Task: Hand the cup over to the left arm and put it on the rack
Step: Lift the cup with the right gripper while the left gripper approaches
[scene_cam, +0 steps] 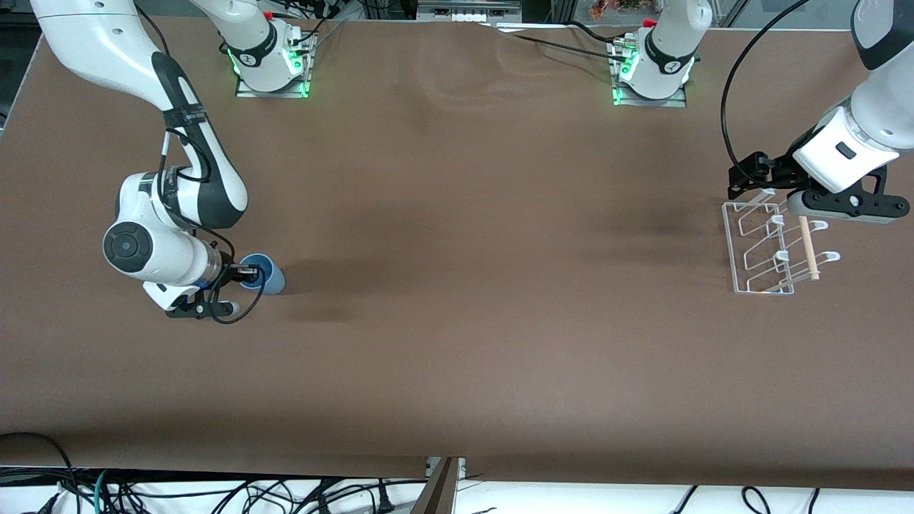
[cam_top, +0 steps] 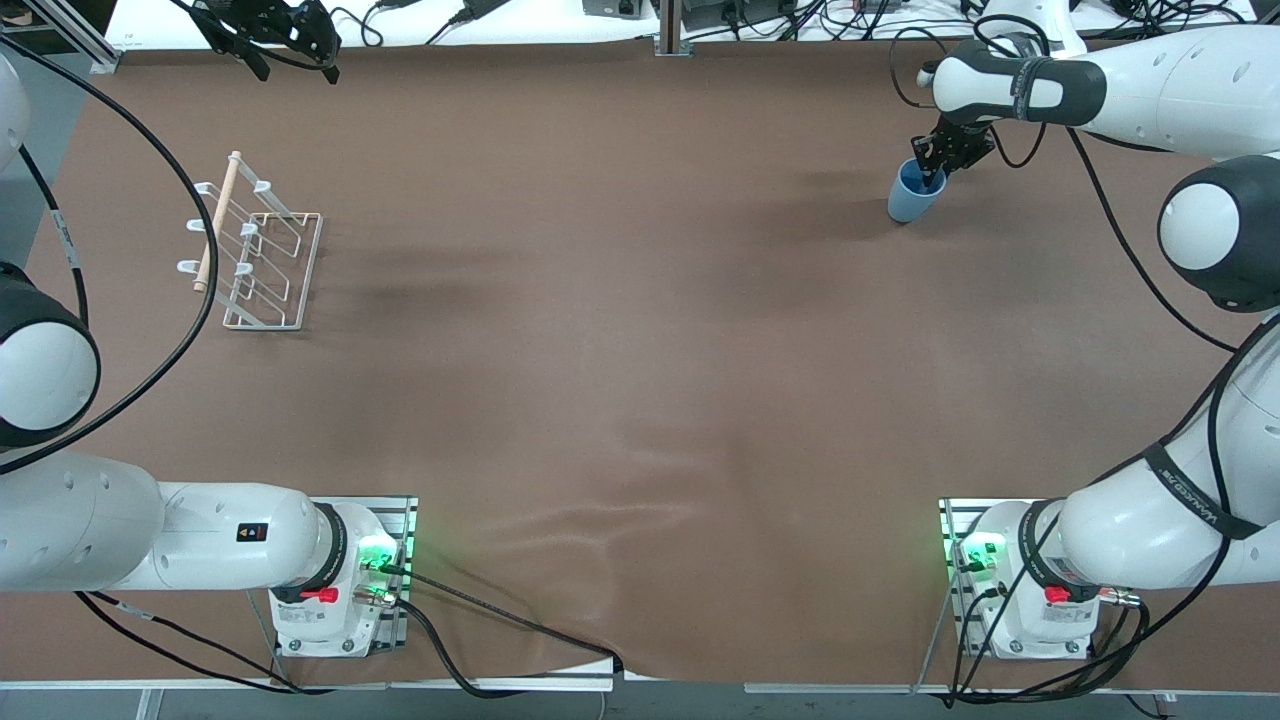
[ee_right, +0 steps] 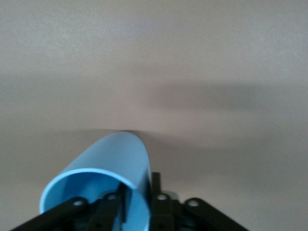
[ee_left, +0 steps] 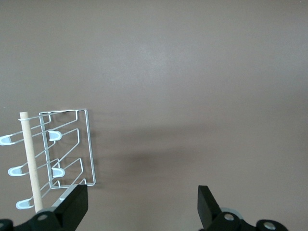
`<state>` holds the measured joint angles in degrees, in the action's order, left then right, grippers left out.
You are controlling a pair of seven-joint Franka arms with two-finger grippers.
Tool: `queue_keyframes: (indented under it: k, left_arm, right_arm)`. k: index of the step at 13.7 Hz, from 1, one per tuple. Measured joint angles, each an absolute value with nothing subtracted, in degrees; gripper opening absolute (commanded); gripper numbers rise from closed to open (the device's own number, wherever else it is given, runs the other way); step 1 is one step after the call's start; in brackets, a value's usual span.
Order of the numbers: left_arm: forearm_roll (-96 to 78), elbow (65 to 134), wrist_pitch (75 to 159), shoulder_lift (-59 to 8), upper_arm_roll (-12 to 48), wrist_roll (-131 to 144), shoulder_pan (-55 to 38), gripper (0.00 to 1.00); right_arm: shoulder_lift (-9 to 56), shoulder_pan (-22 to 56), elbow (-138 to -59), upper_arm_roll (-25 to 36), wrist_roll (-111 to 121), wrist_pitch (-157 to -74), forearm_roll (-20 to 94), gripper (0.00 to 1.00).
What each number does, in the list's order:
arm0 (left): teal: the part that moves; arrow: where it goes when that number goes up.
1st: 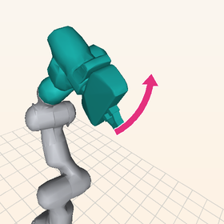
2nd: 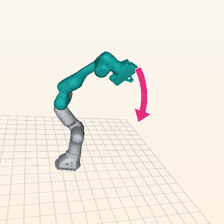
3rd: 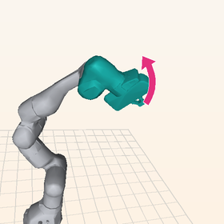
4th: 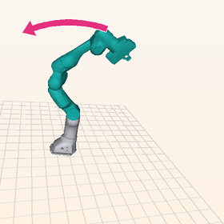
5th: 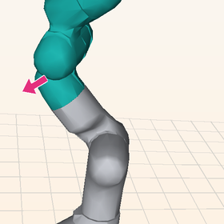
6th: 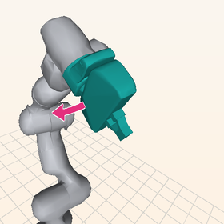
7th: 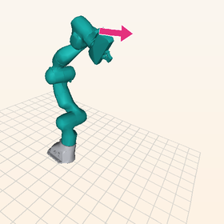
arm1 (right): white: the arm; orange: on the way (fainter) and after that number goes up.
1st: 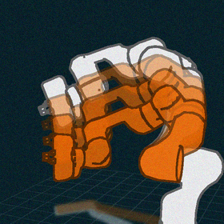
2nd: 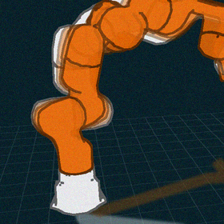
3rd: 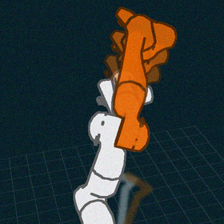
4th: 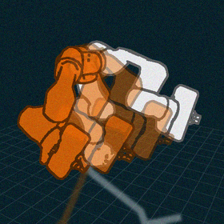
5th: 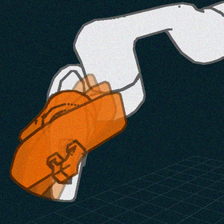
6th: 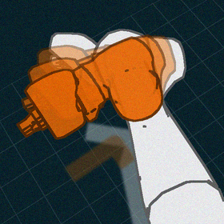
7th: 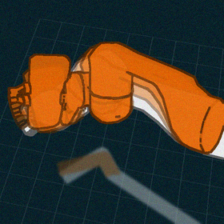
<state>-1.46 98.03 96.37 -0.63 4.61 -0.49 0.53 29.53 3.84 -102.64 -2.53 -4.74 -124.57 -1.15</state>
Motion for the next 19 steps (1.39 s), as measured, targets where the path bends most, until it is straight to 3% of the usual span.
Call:
queue_keyframes:
  k: [7,14,19]
  left_arm:
    - [-1.5,98.0,96.4,-0.6,4.6,-0.3,0.5,1.00]
    - [-3.7,98.0,95.2,-0.6,4.6,-0.2,0.5,1.00]
    - [-9.7,98.1,91.9,-2.5,5.1,-4.0,0.3,1.00]
  right_arm:
    - [29.4,4.9,-97.2,-3.4,-4.6,-124.2,8.6,0.00]
    - [29.5,15.1,-88.5,-4.1,-9.6,-120.6,31.6,0.00]
    - [33.4,22.4,-79.7,-4.3,-24.0,-121.3,42.6,0.00]
